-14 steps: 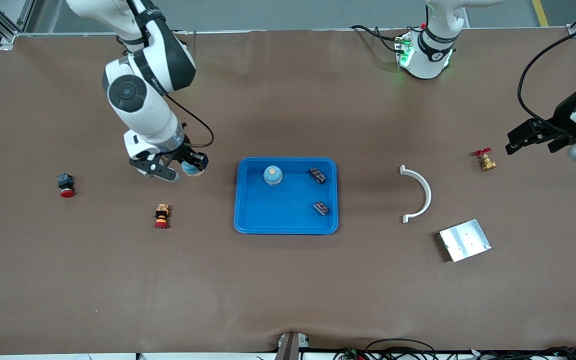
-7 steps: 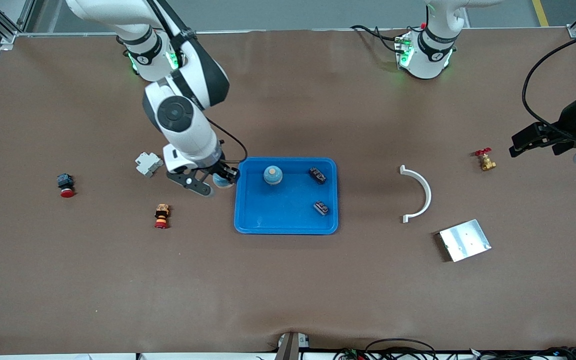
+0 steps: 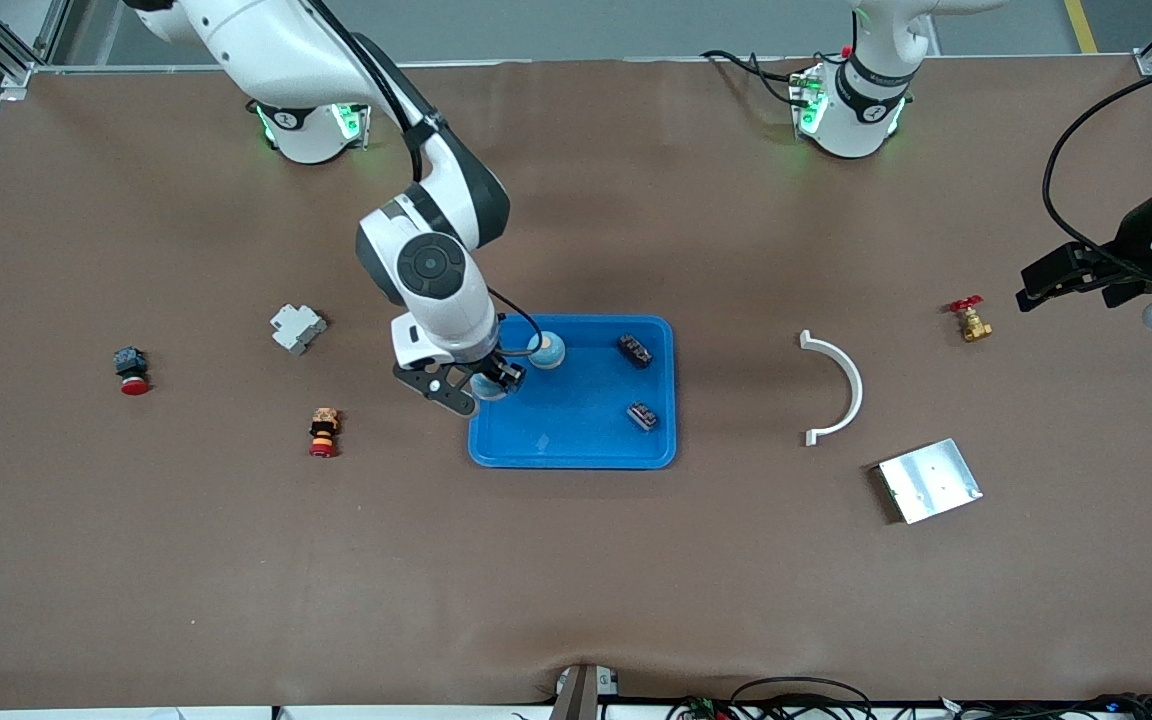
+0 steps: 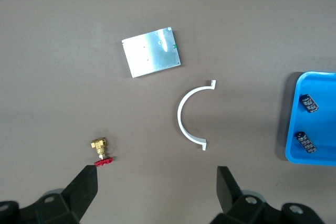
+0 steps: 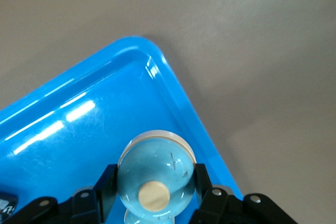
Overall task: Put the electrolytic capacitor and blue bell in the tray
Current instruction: 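Carry the second blue bell over the tray with the right gripper, then lower the bell into the tray beside the first bell and open the right gripper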
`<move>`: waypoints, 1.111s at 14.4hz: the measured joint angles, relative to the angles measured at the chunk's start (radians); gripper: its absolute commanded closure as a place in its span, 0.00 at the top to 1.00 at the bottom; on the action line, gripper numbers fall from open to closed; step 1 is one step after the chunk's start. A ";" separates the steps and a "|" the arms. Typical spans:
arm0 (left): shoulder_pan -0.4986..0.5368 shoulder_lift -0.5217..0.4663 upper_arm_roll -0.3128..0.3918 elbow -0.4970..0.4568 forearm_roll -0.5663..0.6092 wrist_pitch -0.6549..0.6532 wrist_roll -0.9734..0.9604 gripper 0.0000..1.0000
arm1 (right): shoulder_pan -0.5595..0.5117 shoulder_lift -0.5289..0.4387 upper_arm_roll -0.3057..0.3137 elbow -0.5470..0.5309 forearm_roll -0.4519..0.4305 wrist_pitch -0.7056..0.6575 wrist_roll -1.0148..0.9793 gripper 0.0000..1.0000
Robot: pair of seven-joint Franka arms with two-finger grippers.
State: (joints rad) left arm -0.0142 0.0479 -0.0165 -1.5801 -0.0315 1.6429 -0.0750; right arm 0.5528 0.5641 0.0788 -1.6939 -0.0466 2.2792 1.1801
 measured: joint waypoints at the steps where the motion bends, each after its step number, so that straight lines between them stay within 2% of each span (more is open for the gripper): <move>1: -0.001 0.001 0.000 0.000 0.000 0.000 0.000 1.00 | 0.012 0.021 -0.001 0.007 -0.014 0.009 0.022 0.00; 5: -0.001 0.003 0.000 0.000 0.000 -0.003 0.000 1.00 | 0.048 0.089 -0.003 0.057 -0.091 0.017 0.129 0.00; 16: 0.000 -0.002 0.002 0.041 0.000 -0.054 0.000 1.00 | 0.087 0.200 -0.004 0.173 -0.096 0.023 0.226 0.00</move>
State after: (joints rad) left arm -0.0139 0.0462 -0.0149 -1.5387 -0.0311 1.5890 -0.0750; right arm 0.6395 0.7644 0.0744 -1.5204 -0.1425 2.3024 1.4058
